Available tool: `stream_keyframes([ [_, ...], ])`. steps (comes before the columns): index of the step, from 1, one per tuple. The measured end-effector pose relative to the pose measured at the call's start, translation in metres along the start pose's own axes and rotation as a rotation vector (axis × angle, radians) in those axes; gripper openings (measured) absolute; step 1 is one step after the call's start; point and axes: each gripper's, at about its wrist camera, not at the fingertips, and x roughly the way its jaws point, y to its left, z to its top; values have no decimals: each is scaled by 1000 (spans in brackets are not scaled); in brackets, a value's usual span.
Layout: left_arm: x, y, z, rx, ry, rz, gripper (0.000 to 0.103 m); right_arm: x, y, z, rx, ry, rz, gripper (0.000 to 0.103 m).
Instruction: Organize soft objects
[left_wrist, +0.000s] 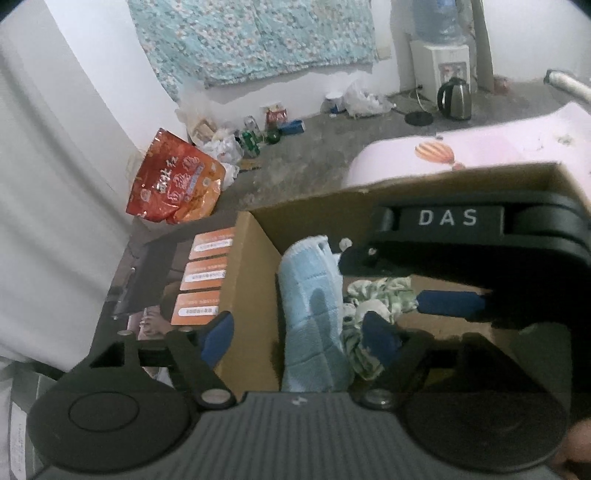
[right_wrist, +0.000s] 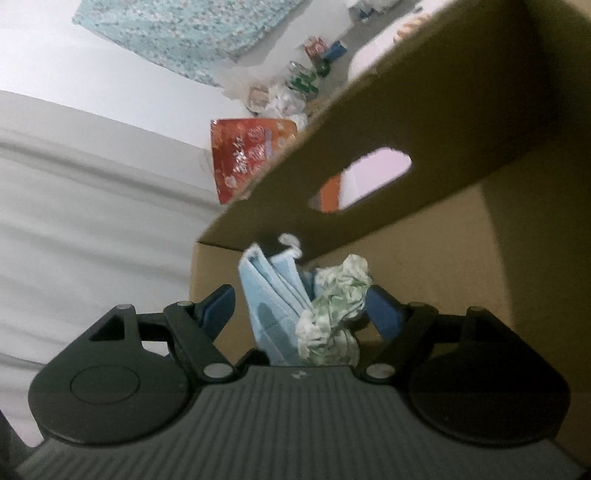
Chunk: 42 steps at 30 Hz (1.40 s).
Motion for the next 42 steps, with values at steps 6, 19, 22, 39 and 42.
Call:
stream_keyframes([
  [6,-18,12,0,-55,-10,-24,85,-13,1,13,1,-35,29,78],
  [19,-96,39,-22,-161,-117,-139,88,-77,39,19,-82,-104,222,78],
  [22,-132,33,-37,-158,-188,-191,93,-121,46,10,-170,-110,271,78],
  [39,-227,-142,-120,10,-340,-587,97,-428,-201,-70,-128,-453,-36,81],
  [42,-226,-181,-129,43,-327,-639,97,-471,-239,-82,-78,-554,-178,81],
])
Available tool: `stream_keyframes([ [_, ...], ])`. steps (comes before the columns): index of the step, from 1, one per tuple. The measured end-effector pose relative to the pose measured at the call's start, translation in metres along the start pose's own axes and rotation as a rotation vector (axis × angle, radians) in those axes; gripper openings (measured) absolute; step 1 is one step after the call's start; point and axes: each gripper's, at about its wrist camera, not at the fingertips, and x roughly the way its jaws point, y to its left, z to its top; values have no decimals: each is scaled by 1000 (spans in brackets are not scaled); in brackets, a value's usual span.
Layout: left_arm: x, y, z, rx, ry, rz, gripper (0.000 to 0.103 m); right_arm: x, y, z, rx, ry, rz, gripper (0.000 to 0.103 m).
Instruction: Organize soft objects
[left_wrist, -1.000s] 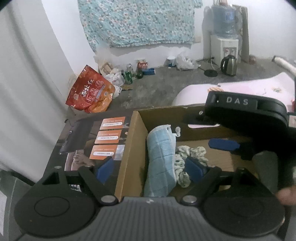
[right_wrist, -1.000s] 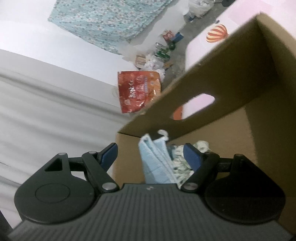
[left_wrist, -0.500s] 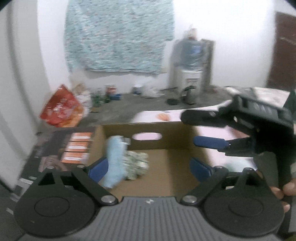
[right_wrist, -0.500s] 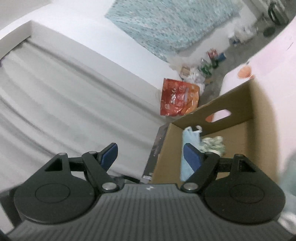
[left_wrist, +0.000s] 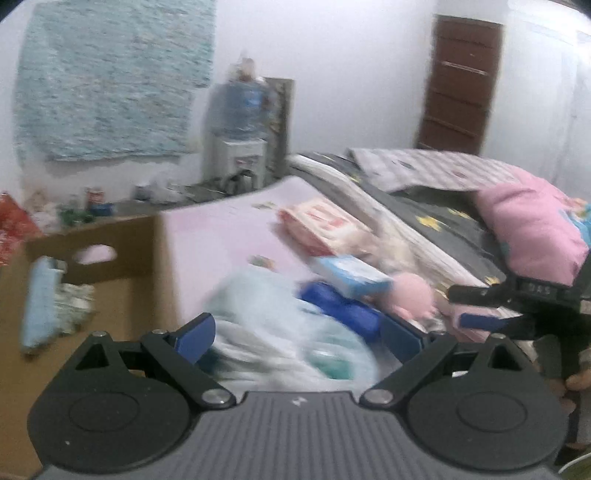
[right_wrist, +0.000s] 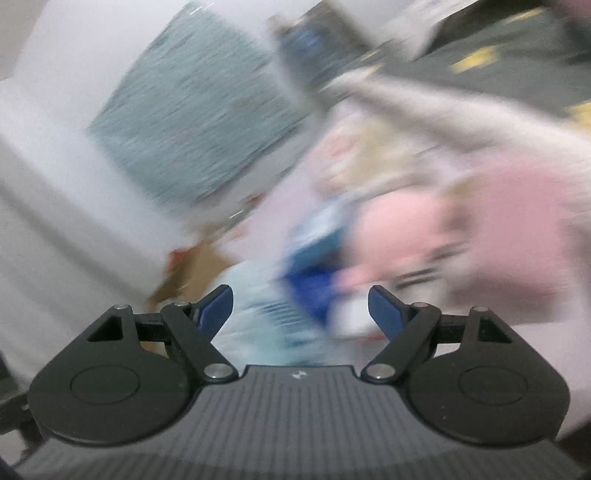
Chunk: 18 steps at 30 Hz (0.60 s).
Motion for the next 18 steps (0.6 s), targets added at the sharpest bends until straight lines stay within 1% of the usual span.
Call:
stream_keyframes([
  [1,6,-11,-4,7,11,-11,97,-8,-10,4,-3,-27,-54,83],
  [3,22,-30,-13,19,45,-20,97,-15,-27,12,-5,-49,-150,87],
  [5,37,-46,-22,35,76,-25,97,-11,-40,17,-16,-58,-207,90],
  [7,47,-59,-33,58,112,-21,97,4,-50,17,-13,-42,-265,91],
  [10,51,-68,-47,89,134,-2,97,33,-63,19,-26,-11,-314,91],
  [14,49,-70,-57,97,144,32,97,63,-69,21,-82,6,-403,91],
  [17,49,-69,-61,96,156,38,97,71,-78,16,-81,16,-408,91],
  [18,49,-70,-62,99,158,37,97,72,-81,15,-73,18,-406,89],
])
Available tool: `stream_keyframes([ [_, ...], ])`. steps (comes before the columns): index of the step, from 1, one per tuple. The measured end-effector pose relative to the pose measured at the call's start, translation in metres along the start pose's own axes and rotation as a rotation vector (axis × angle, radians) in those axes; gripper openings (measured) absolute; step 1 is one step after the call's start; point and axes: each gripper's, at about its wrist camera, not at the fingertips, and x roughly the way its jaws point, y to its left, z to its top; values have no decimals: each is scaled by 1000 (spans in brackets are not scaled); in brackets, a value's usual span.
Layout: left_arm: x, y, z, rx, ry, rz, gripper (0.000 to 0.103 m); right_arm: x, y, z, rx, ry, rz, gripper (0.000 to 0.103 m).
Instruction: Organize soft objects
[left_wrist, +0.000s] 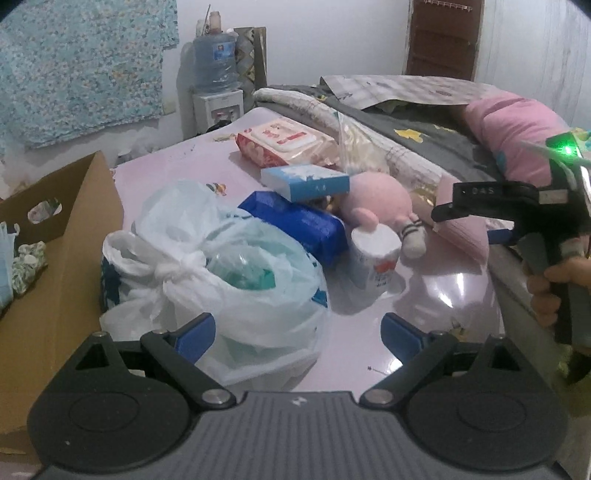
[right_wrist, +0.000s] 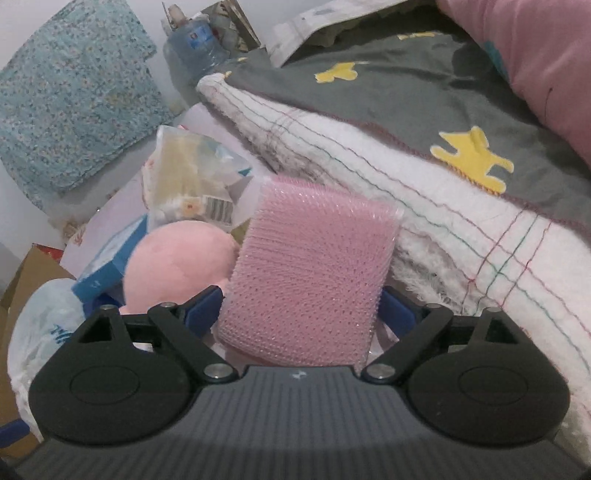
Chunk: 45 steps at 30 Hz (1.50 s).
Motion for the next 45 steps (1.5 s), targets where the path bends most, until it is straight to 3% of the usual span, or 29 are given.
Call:
stream_keyframes([
  [4,2,-3,-2,12,5,-10,97,-14,-13,-7,35,-23,50,84],
  [7,1,-4,-4,24,-1,-23,97,-32,-25,-14,71,-23,153,84],
  [11,5,-11,-6,56,20,-58,97,-52,-20,-27,8,42,269,84],
  [15,8,-20,-14,88,56,-109,97,-54,9,-51,-123,148,343,85],
  [21,16,-33,-24,126,105,-196,97,-30,45,-80,-223,245,346,87],
  [29,39,-43,-19,96,143,-244,97,-21,50,-81,-157,256,397,90],
  [45,59,-60,-10,129,148,-204,97,-15,18,-79,34,279,535,95],
])
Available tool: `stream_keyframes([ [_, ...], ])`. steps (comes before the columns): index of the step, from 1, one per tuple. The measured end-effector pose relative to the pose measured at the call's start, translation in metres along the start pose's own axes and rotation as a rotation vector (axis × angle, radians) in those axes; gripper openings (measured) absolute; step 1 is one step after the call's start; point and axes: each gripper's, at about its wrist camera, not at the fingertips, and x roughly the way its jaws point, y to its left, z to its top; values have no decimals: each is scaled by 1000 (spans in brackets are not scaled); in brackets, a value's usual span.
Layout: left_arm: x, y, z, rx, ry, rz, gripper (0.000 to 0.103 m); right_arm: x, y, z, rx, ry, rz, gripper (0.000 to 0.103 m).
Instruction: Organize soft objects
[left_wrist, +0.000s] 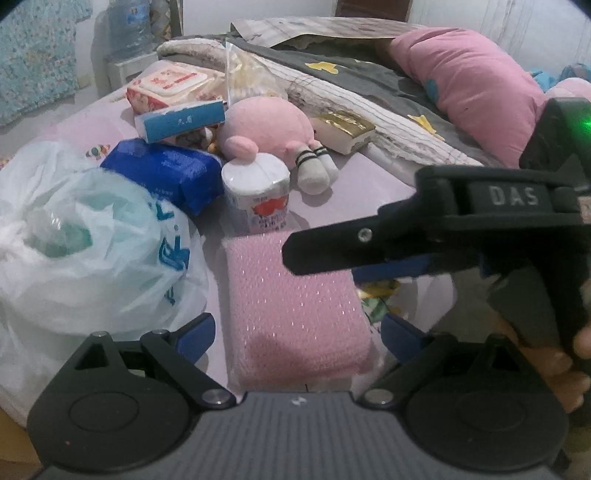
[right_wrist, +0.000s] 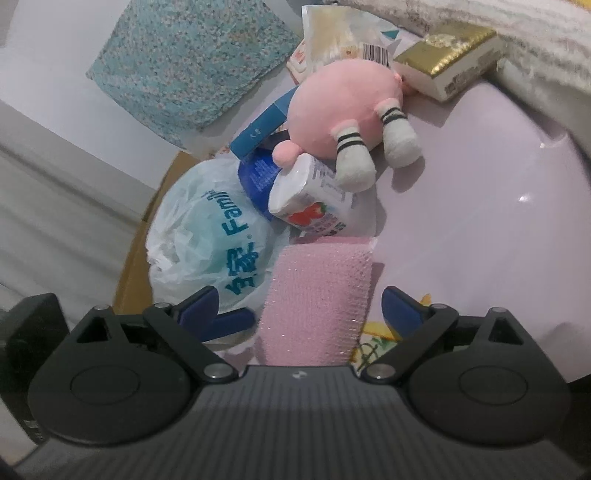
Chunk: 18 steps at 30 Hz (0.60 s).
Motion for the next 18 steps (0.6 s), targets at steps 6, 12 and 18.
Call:
stream_keyframes([
  [6,21,-7,9,24,35,74,97,0,-12,1,77,-7,68,92],
  [12,35,-6,13,11,52,101,94,-2,-20,3,118,-12,86,85],
  [18,34,-1,13,-15,38,68,86,-36,-28,30,150,-163,21,85],
])
